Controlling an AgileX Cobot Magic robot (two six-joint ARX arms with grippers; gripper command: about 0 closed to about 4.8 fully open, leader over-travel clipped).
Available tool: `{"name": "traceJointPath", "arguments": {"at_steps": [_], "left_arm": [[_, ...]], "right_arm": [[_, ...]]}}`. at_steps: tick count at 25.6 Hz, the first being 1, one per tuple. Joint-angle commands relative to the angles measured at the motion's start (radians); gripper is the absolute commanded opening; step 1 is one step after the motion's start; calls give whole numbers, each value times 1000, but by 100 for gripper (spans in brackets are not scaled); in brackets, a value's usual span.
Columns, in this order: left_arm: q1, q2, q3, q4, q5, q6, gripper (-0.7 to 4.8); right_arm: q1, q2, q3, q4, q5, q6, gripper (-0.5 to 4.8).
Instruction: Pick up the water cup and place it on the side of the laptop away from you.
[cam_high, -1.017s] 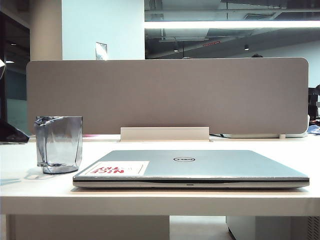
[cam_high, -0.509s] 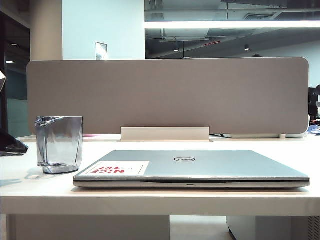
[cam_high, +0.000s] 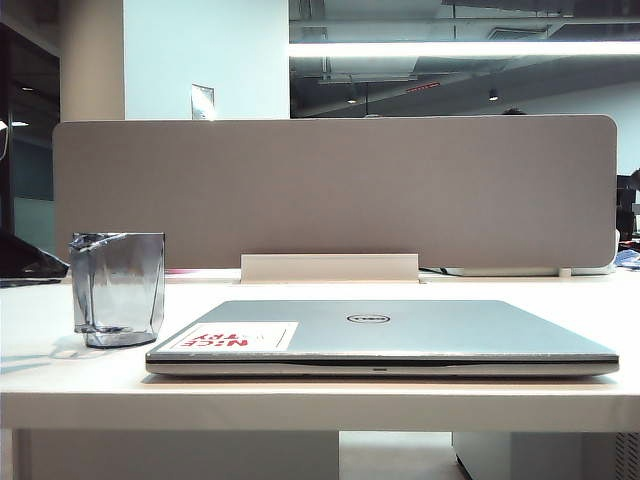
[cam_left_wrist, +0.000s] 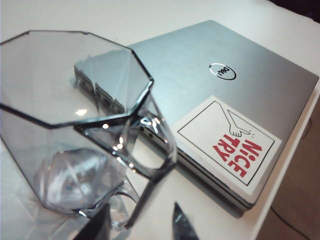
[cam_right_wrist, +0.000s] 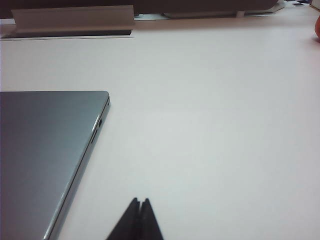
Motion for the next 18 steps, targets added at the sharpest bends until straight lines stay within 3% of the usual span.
{"name": "traceJointPath", "arguments": {"at_steps": [1,18], "left_arm": [[-7,-2,5,8,1,10,134],[-87,10,5,53,-70,8,110]], "right_arm": [[1,-2,-6,10,0,-3,-1],[1,-2,-6,11,-16,-3,-1]]}}
